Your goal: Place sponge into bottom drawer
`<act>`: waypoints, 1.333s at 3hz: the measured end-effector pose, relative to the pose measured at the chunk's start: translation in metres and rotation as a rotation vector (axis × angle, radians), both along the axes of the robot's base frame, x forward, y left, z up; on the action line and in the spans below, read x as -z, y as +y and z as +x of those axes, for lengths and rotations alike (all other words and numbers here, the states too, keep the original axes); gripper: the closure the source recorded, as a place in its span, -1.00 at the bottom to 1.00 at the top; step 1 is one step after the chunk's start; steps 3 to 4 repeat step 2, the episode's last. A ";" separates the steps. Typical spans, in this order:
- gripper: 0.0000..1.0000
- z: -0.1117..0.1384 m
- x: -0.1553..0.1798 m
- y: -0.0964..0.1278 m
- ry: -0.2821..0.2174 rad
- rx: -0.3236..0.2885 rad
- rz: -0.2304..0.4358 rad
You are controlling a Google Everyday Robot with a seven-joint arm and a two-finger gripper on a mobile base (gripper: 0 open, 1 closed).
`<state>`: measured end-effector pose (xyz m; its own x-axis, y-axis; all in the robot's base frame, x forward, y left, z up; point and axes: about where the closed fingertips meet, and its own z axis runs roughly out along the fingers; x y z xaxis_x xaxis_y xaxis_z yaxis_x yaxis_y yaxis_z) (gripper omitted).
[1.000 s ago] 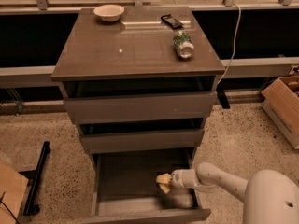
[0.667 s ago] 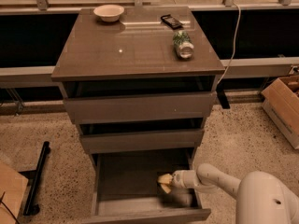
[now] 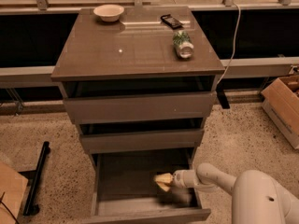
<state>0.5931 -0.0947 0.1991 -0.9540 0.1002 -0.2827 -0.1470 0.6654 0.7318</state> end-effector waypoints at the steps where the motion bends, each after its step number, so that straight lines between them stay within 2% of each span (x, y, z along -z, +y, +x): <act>1: -1.00 -0.001 0.001 0.002 0.002 -0.002 0.001; 4: -1.00 -0.001 0.001 0.002 0.002 -0.002 0.001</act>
Offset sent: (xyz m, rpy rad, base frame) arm -0.0008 0.0020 -0.0008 0.0014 0.0017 0.0024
